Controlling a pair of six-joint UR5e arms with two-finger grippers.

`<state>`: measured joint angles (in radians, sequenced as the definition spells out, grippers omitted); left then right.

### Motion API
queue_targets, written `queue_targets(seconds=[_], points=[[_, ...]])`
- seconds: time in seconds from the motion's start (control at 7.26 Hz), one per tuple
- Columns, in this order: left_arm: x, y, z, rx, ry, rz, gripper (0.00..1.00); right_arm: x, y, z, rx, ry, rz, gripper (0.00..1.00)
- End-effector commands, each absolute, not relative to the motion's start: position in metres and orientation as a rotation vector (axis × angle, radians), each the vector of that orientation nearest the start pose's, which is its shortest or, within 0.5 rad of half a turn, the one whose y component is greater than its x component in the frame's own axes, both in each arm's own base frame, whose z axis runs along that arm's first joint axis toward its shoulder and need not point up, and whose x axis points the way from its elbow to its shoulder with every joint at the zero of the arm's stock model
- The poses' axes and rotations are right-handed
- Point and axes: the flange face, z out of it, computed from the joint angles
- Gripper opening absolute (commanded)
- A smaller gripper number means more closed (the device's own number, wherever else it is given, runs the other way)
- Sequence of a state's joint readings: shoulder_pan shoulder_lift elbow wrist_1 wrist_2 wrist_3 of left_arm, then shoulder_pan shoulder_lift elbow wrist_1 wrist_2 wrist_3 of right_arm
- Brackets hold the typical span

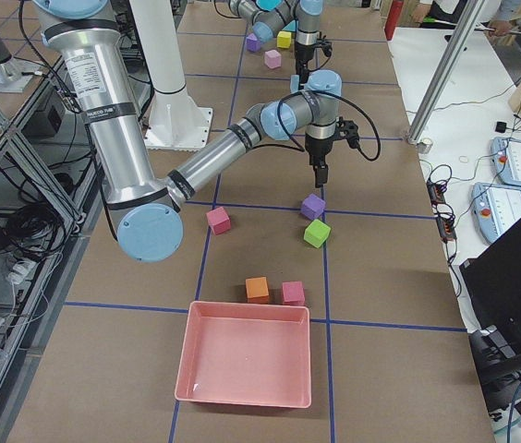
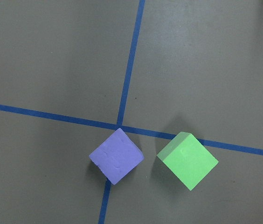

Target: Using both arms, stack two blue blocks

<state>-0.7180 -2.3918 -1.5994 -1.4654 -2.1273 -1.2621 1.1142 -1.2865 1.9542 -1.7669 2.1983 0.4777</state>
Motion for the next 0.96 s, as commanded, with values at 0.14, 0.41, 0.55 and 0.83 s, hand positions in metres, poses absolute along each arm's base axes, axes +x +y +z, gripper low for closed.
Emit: queue_targets(seconds=[0.14, 0.41, 0.55, 0.83], points=[[0.523, -0.516, 0.127, -0.109, 0.859, -0.201, 0.64, -0.176, -0.529, 0.355, 0.128, -0.754, -0.127, 1.00], [0.551, -0.496, 0.118, -0.110, 0.852, -0.164, 0.64, -0.176, -0.529, 0.356, 0.126, -0.753, -0.126, 1.00], [0.558, -0.489, 0.117, -0.113, 0.856, -0.149, 0.64, -0.175, -0.529, 0.356, 0.126, -0.752, -0.124, 1.00], [0.569, -0.489, 0.110, -0.115, 0.854, -0.136, 0.64, -0.174, -0.530, 0.356, 0.127, -0.752, -0.123, 1.00]])
